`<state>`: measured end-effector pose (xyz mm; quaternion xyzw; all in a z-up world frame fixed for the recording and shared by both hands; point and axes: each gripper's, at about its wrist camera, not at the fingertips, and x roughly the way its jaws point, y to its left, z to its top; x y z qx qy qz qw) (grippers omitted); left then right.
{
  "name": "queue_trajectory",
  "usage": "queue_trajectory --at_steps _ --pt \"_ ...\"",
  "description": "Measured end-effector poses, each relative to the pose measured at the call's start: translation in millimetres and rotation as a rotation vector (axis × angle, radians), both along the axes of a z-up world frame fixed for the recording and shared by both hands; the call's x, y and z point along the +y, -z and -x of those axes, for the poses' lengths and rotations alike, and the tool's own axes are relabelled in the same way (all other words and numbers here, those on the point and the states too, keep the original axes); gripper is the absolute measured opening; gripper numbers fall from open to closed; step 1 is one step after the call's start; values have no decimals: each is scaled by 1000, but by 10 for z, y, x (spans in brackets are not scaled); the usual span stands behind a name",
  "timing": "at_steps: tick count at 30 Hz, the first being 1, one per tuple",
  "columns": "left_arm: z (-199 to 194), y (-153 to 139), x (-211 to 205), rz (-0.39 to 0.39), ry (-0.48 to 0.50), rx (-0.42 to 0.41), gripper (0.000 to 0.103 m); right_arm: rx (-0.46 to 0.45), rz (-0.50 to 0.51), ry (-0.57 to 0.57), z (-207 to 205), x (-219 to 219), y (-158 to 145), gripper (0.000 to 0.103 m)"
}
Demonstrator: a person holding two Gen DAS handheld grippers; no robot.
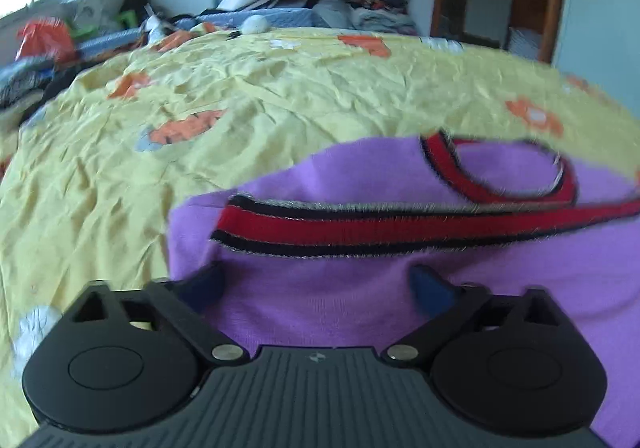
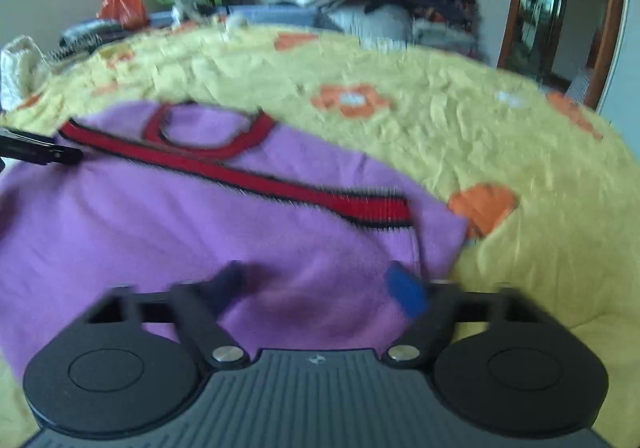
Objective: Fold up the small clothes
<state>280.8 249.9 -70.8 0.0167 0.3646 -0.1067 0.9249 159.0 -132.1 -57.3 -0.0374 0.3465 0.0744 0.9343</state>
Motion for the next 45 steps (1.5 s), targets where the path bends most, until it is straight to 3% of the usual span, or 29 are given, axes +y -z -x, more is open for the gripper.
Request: queue_trajectory --at_steps 2,4,6,7,8,9,10,11,16,17,18,21,24,26,27,28,31,33,35,38,41,43,45 --pt "92 -123 -19 69 24 -13 90 -75 -30 -50 42 144 -69 74" --pt "139 -167 -159 69 67 -30 92 -95 -78 -128 -47 301 -53 74" --pt "67 -87 -308 52 91 -3 92 -80 -47 -177 -217 488 33 74" --pt "18 -25 -358 21 87 10 92 -35 16 -167 -337 550 118 74" --pt "-51 59 -375 -18 70 23 98 0 66 -123 -463 529 222 88" --pt "-85 110 -361 -34 66 -1 103 4 23 -65 -562 382 267 103" --pt "-124 162 -320 -50 61 -16 103 35 -59 -8 -643 162 274 103" --pt "-178 175 -247 -19 58 -13 103 38 -28 53 -670 45 270 103" --pt "-379 108 -186 -52 23 1 103 52 -15 95 -539 -87 227 103" --pt "-337 44 -178 -47 21 9 94 51 -11 111 -436 -63 169 103" --pt "-246 -38 -160 -29 31 8 93 31 -15 99 -296 -3 103 103" --pt "190 -224 -127 36 96 8 98 10 -109 14 173 186 -16 103" --pt "621 -183 -94 52 164 34 100 42 -103 -26 453 405 67 103" --pt "780 -14 -71 9 177 87 99 103 -6 -32 580 514 240 103" --pt "849 78 -55 -43 174 84 100 51 33 -51 722 528 279 103" --pt "948 138 -28 -95 192 40 103 53 5 -35 811 451 292 103" --pt "994 139 228 -67 158 57 103 88 11 -5 997 341 249 103" --pt "1039 20 317 -76 115 63 98 121 17 -14 1037 329 185 103" --pt "1138 -141 370 -2 119 51 100 109 -6 12 1052 361 80 103" --pt "1349 -245 200 75 173 30 103 74 -141 44 973 443 -1 103" --pt "1428 -100 -47 1 196 32 103 98 -113 97 803 587 38 103" --pt "1381 109 -54 -13 172 91 103 167 -54 125 693 659 172 103" --pt "1453 198 -11 -36 189 31 103 150 -20 137 737 700 210 103"
